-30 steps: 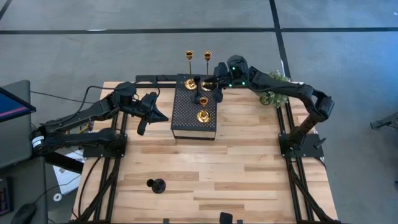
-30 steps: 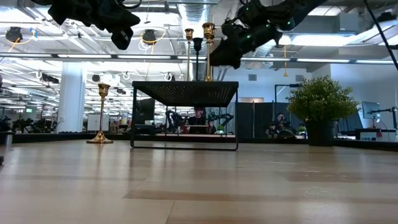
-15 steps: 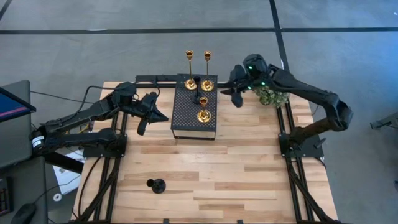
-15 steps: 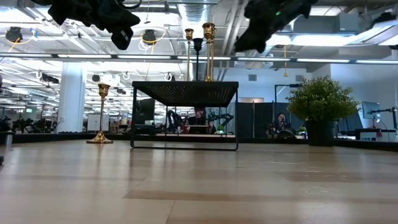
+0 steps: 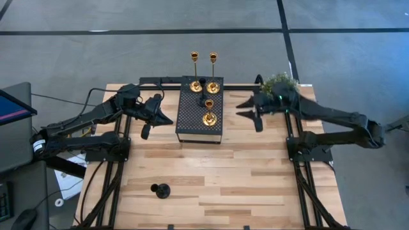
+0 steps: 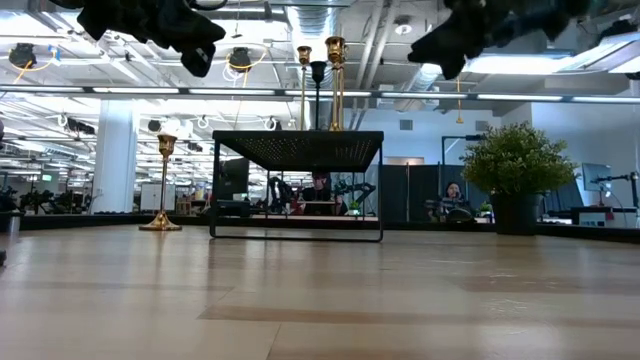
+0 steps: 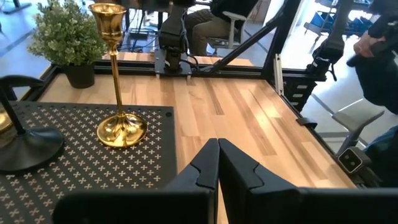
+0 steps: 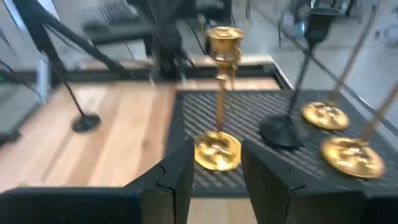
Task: Pick & Place candle stick holders
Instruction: Adjust the black shelf
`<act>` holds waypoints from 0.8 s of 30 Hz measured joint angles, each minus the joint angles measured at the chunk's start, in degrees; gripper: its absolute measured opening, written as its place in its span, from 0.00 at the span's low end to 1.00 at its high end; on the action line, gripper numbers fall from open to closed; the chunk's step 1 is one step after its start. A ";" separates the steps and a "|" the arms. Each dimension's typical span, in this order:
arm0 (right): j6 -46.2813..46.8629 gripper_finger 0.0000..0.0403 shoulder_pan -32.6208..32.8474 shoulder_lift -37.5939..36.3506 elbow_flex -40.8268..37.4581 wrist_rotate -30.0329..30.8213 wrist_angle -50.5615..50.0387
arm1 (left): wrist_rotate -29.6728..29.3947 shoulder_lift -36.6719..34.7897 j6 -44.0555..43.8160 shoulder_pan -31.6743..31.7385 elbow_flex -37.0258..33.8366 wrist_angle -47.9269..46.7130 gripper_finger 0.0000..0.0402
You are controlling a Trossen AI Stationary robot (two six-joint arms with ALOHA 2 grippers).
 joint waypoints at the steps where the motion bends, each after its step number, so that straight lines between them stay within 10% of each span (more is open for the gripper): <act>1: 2.08 0.30 0.70 -1.03 -2.85 0.29 4.12 | 0.00 0.00 0.51 0.02 0.02 0.02 0.01; 10: 16.30 0.28 9.87 0.69 -18.62 12.00 21.26 | 0.01 0.00 1.23 0.02 0.01 0.00 0.01; 24: 23.94 0.01 24.72 19.51 -20.25 22.92 36.18 | 0.00 0.00 1.18 0.01 0.00 0.01 0.01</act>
